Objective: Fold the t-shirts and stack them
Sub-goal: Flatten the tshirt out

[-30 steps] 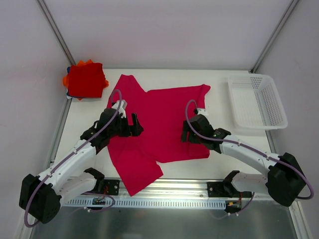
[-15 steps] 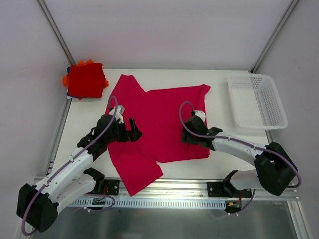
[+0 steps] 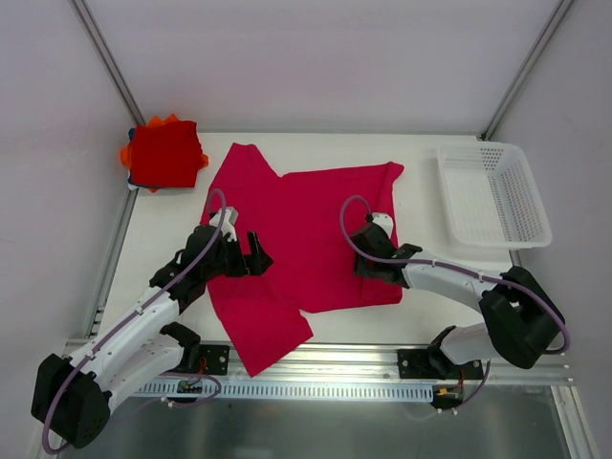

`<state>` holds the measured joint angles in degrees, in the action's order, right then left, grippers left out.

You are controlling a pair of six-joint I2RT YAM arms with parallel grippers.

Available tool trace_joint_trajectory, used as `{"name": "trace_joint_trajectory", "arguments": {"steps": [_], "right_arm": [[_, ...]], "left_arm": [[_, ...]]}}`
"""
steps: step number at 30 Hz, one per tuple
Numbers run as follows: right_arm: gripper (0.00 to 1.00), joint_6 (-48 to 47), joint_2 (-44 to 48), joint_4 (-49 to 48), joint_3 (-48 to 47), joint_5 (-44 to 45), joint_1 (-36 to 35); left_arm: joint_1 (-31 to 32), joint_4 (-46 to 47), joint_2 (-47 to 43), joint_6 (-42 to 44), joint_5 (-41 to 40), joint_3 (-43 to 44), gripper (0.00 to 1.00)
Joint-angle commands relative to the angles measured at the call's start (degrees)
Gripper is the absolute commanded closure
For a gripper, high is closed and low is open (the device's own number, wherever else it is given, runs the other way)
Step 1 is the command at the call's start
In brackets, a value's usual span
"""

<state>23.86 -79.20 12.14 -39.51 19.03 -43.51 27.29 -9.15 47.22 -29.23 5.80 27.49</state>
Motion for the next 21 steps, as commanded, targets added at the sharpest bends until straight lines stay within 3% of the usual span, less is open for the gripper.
{"name": "trace_joint_trajectory", "arguments": {"steps": [1,6,10,17,21], "right_arm": [[0.67,0.3,-0.4,-1.5,-0.4,1.6,-0.3],[0.81,0.0,-1.0,-1.5,-0.4,1.5,-0.3],[0.85,0.0,-1.3,-1.5,-0.3,1.6,-0.3],[0.86,0.2,-1.3,-1.1,-0.2,2.1,-0.3],[0.80,0.4,-1.0,0.0,-0.3,2.7,-0.3]], "left_arm": [[0.0,2.1,-0.5,-0.4,1.0,-0.2,0.01],[-0.1,2.2,-0.5,-0.3,1.2,-0.2,0.01],[-0.1,2.1,-0.6,-0.3,1.4,-0.2,0.01],[-0.1,2.1,-1.2,-0.4,1.8,-0.4,0.01],[-0.1,2.3,-1.1,-0.4,1.7,-0.6,0.01]]}}
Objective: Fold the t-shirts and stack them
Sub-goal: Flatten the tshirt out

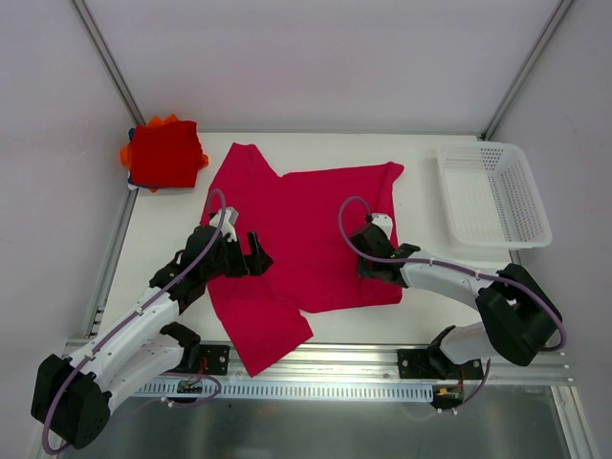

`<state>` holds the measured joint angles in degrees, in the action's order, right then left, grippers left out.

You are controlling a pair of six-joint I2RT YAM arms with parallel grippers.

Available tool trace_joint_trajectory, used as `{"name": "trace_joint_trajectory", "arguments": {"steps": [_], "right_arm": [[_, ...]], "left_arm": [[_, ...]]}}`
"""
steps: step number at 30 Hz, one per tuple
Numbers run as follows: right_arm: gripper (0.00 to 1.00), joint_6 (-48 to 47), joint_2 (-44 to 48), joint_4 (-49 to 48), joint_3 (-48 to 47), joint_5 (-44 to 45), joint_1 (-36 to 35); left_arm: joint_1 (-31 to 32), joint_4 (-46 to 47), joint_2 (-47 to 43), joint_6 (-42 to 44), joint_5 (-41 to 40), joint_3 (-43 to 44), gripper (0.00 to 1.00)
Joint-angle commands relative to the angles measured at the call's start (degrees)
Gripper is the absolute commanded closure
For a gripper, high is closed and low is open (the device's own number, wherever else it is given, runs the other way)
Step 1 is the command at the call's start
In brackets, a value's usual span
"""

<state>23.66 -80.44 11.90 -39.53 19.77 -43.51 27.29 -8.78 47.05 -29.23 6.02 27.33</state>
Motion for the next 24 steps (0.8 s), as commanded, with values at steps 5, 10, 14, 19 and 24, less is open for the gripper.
{"name": "trace_joint_trajectory", "arguments": {"steps": [5,10,14,19,24], "right_arm": [[0.73,0.6,0.6,1.5,-0.5,3.3,-0.3],[0.71,0.6,0.1,1.7,-0.5,3.7,-0.2],[0.73,0.4,-0.9,1.7,-0.9,3.8,-0.3],[0.77,0.2,-2.3,1.9,-1.4,3.5,-0.3],[0.77,0.2,-3.5,1.8,-2.0,3.4,-0.3]], "left_arm": [[-0.1,2.2,-0.4,-0.5,1.5,-0.4,0.01],[-0.1,2.5,-0.7,-0.5,1.5,-0.8,0.01],[-0.1,2.6,-0.7,-0.5,1.5,-0.9,0.01],[-0.1,2.9,-0.3,-0.2,1.6,-0.5,0.01],[-0.1,3.2,0.3,-0.1,1.7,-0.4,0.01]]}}
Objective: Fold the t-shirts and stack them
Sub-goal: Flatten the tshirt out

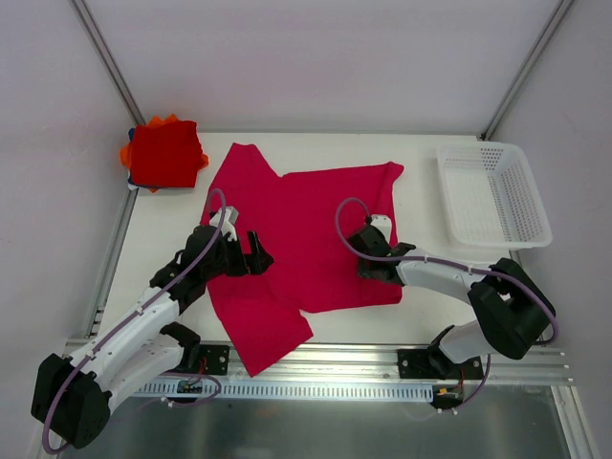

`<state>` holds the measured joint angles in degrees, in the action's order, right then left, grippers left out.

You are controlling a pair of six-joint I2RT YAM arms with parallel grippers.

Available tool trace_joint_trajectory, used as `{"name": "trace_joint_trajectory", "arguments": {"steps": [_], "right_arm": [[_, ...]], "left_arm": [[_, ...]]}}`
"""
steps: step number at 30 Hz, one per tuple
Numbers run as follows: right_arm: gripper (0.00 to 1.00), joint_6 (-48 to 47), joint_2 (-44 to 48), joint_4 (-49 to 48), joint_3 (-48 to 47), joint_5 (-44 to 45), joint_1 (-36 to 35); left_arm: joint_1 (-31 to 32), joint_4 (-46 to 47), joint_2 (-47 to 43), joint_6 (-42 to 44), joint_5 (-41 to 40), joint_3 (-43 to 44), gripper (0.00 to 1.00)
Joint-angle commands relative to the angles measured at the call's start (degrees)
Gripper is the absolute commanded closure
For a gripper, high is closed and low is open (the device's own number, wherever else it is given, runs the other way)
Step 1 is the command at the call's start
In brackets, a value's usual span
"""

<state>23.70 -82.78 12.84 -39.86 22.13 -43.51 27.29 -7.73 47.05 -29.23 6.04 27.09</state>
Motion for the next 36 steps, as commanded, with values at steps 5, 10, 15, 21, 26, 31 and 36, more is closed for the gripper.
{"name": "trace_joint_trajectory", "arguments": {"steps": [5,10,15,21,26,31,36], "right_arm": [[0.81,-0.1,-2.0,0.9,-1.9,1.0,-0.3],[1.00,0.1,-2.9,0.9,-2.2,0.5,-0.3],[1.00,0.3,-2.8,1.1,-2.3,0.6,-0.3],[1.00,0.6,-2.3,2.9,-2.7,1.0,-0.3],[1.00,0.8,0.0,4.6,-2.6,1.5,-0.4],[1.00,0.6,5.5,10.2,-3.6,3.0,-0.3],[1.00,-0.2,10.9,15.8,-5.3,5.4,-0.3]], "left_arm": [[-0.1,2.4,0.7,0.1,1.6,-0.2,0.01],[-0.1,2.8,1.3,0.1,1.7,-0.3,0.01],[-0.1,3.1,1.4,0.1,1.7,-0.5,0.01],[-0.1,3.6,1.8,0.0,1.9,-1.0,0.01],[-0.1,4.0,2.3,0.0,1.6,-1.7,0.01],[-0.1,4.9,2.7,0.1,1.3,-2.7,0.01],[-0.1,5.5,3.0,0.1,0.9,-3.5,0.01]]}}
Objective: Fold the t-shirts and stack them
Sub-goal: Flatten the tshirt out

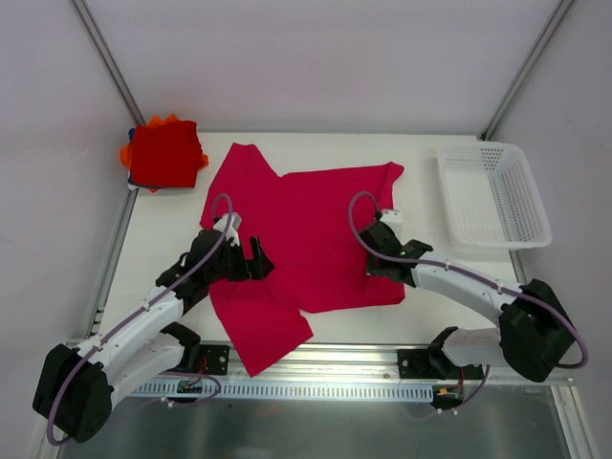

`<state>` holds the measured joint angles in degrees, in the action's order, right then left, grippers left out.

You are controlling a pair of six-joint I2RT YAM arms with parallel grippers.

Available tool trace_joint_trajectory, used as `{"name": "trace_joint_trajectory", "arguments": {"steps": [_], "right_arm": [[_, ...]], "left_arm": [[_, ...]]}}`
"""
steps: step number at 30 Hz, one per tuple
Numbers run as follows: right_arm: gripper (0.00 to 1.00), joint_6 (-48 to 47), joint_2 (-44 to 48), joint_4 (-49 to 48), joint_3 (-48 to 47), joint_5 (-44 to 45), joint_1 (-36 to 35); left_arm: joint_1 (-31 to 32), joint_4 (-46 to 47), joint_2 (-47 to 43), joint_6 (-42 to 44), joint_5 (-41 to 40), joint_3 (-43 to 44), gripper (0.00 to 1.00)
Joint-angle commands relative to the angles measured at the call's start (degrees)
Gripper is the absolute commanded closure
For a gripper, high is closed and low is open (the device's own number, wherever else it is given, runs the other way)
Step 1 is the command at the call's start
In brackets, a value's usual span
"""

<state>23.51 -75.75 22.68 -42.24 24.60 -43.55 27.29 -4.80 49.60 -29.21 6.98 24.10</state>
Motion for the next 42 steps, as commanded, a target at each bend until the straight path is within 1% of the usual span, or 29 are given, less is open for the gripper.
{"name": "trace_joint_trajectory", "arguments": {"steps": [1,9,14,24,29,34,35,36,37,39,40,42], "right_arm": [[1.00,-0.2,5.2,6.7,-3.1,3.3,-0.2],[0.99,-1.3,9.7,12.6,-4.7,8.2,0.2],[0.99,-1.5,11.6,14.9,-4.1,9.8,2.9],[0.99,-4.2,12.8,14.5,0.3,9.7,13.6],[0.99,-6.0,12.9,13.0,1.6,8.3,18.4],[0.99,-7.3,12.8,12.4,2.0,6.5,25.7],[0.96,-7.4,12.8,12.3,1.9,6.1,27.5],[0.89,-7.5,12.6,12.0,1.9,4.9,28.6],[0.52,-7.9,12.5,11.8,1.9,4.4,29.5],[0.01,-8.6,12.0,11.5,1.5,4.1,32.2],[0.00,-9.0,11.5,11.5,0.8,3.7,34.3],[0.01,-9.9,10.9,11.5,-0.1,2.7,36.1]], "left_arm": [[-0.1,2.9,0.5,0.0,0.1,-0.6,0.01],[-0.1,3.2,0.4,0.0,0.5,-1.1,0.01],[-0.1,3.3,0.4,-0.1,0.5,-1.2,0.01],[-0.1,3.4,0.6,-0.1,0.8,-1.2,0.01],[-0.1,3.3,0.7,0.0,1.2,-1.2,0.01],[-0.1,3.3,0.6,0.2,1.5,-1.3,0.01],[-0.1,3.3,0.6,0.2,1.5,-1.3,0.01],[-0.1,3.3,0.6,0.2,1.5,-1.3,0.01],[-0.1,3.3,0.6,0.3,1.5,-1.3,0.01],[-0.1,3.3,0.7,0.3,1.7,-1.2,0.01],[-0.1,3.3,0.8,0.3,1.8,-1.3,0.01],[0.0,3.2,0.8,0.3,1.8,-1.2,0.01]]}}
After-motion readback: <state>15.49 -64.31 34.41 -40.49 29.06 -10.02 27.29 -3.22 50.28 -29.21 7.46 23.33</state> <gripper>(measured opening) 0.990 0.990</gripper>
